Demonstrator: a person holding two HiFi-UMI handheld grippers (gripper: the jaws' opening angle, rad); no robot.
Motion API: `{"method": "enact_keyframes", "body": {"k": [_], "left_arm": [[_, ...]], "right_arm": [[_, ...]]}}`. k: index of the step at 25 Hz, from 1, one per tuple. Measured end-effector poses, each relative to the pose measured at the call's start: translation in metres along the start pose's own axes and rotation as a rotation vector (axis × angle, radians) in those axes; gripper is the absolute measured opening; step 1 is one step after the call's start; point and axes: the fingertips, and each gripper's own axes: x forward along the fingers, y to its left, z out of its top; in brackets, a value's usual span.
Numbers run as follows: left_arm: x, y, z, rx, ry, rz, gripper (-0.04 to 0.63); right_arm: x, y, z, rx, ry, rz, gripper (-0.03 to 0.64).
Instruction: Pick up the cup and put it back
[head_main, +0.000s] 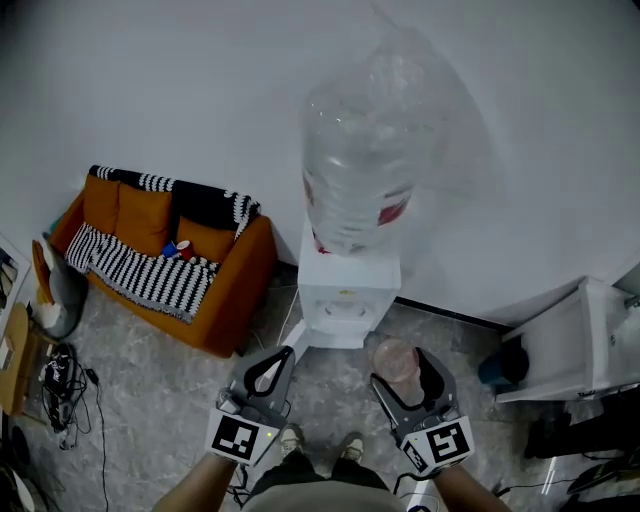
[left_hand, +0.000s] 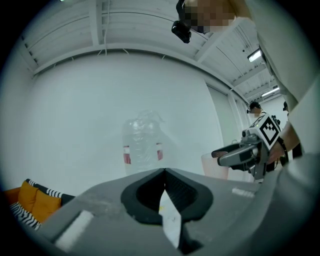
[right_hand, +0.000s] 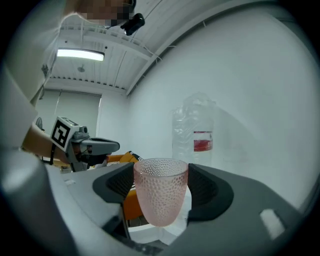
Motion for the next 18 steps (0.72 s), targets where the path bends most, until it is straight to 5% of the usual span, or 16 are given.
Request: {"method": "enact_keyframes", "body": {"k": [18], "left_arm": [[0.092, 0.036, -0.074, -0.028, 0.038, 0.001, 0.003]], "right_arm": [[0.087, -0.045, -0.071, 0.042, -0.002, -0.100, 0.341]]}}
